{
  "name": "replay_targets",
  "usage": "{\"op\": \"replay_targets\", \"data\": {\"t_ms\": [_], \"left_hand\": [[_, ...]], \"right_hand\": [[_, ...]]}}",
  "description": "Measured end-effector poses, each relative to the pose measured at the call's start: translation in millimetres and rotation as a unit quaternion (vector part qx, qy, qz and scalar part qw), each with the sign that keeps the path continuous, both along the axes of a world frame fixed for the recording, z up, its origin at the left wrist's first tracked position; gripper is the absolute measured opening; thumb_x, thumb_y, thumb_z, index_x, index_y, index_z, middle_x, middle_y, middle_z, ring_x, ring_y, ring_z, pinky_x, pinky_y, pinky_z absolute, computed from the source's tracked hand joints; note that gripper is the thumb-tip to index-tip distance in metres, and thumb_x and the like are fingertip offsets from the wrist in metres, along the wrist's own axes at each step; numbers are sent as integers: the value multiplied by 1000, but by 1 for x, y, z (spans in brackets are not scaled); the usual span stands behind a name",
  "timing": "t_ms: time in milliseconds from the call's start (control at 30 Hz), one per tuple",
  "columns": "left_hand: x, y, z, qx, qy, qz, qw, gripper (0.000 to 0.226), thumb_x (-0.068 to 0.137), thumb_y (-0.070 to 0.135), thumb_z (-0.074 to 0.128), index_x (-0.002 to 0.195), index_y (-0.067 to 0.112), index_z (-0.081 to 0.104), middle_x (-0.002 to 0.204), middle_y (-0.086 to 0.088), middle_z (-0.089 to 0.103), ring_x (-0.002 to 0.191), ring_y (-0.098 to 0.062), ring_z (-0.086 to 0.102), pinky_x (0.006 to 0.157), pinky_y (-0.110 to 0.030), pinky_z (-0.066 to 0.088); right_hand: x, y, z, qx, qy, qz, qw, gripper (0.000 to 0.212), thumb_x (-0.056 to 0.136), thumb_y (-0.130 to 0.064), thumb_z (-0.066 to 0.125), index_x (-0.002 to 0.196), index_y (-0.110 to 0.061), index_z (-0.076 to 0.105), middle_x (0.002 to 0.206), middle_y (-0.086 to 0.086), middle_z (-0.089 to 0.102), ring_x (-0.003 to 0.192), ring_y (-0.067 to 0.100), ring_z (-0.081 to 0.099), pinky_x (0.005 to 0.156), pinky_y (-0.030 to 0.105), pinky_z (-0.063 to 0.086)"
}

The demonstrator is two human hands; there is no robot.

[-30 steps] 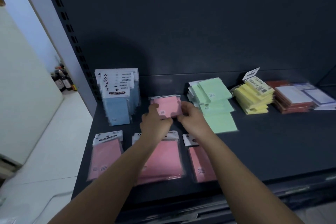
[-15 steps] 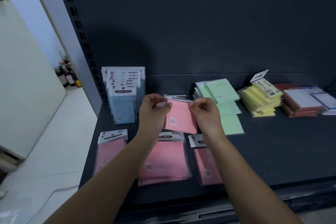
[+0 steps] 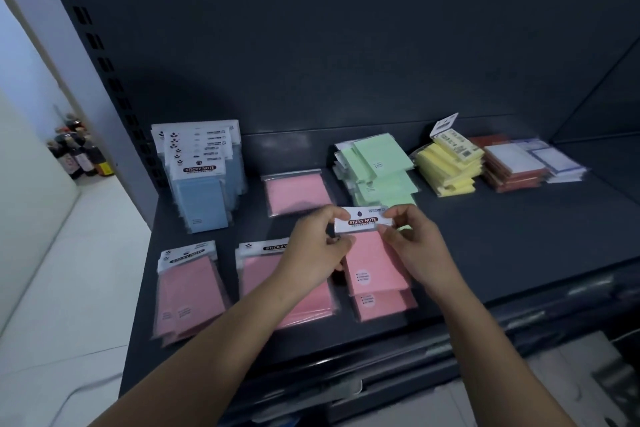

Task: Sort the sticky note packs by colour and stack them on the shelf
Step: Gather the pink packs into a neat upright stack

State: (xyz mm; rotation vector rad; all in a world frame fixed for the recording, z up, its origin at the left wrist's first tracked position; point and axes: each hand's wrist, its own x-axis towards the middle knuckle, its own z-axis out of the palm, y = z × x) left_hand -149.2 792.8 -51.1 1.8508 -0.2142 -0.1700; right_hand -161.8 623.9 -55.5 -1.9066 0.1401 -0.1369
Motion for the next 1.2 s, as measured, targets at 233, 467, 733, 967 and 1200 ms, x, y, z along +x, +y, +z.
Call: {"op": "replay_targets", "data": {"t_ms": [233, 467, 733, 967, 1200], "left_hand": [[-7, -11, -2, 92, -19, -63, 994, 20, 84, 8, 66, 99, 19, 59, 82, -9, 66, 51, -14, 60, 54, -34, 56], [-1, -10, 4, 170, -125, -37, 977, 20, 79, 4, 66, 97, 13, 63, 101, 0, 59, 68, -7, 52, 60, -12, 38], [29, 27, 2, 169, -28, 132, 976, 51, 85, 13, 61, 132, 9, 43, 128, -9, 51, 119, -24, 47, 101, -30, 37], [38, 36, 2, 44, 136, 144, 979, 55, 85, 10, 59, 136, 14, 37, 118, -3, 48, 94, -13, 50, 72, -21, 41], [47, 44, 9, -114, 136, 274, 945, 19, 82, 9, 67, 99, 12, 59, 88, 3, 58, 77, -7, 51, 61, -16, 36]], "right_hand": [[-16, -7, -16, -116, 4, -44, 992, 9, 88, -14, 63, 93, -16, 56, 76, -8, 57, 71, 6, 53, 58, 4, 38], [-20, -7, -12, -246, -27, -92, 965, 21, 84, -24, 68, 96, -9, 59, 93, 1, 50, 93, 20, 50, 82, 32, 44], [12, 31, 13, -133, -73, 17, 988, 18, 92, -12, 55, 109, -15, 60, 91, -10, 63, 84, 7, 59, 71, 6, 41], [58, 73, 9, -187, 67, 64, 978, 52, 88, -13, 54, 138, -11, 38, 134, 10, 52, 119, 24, 51, 85, 20, 35], [73, 84, 13, 51, 90, 0, 995, 26, 84, -13, 64, 108, -12, 52, 101, 2, 57, 92, 17, 54, 80, 26, 42]]}}
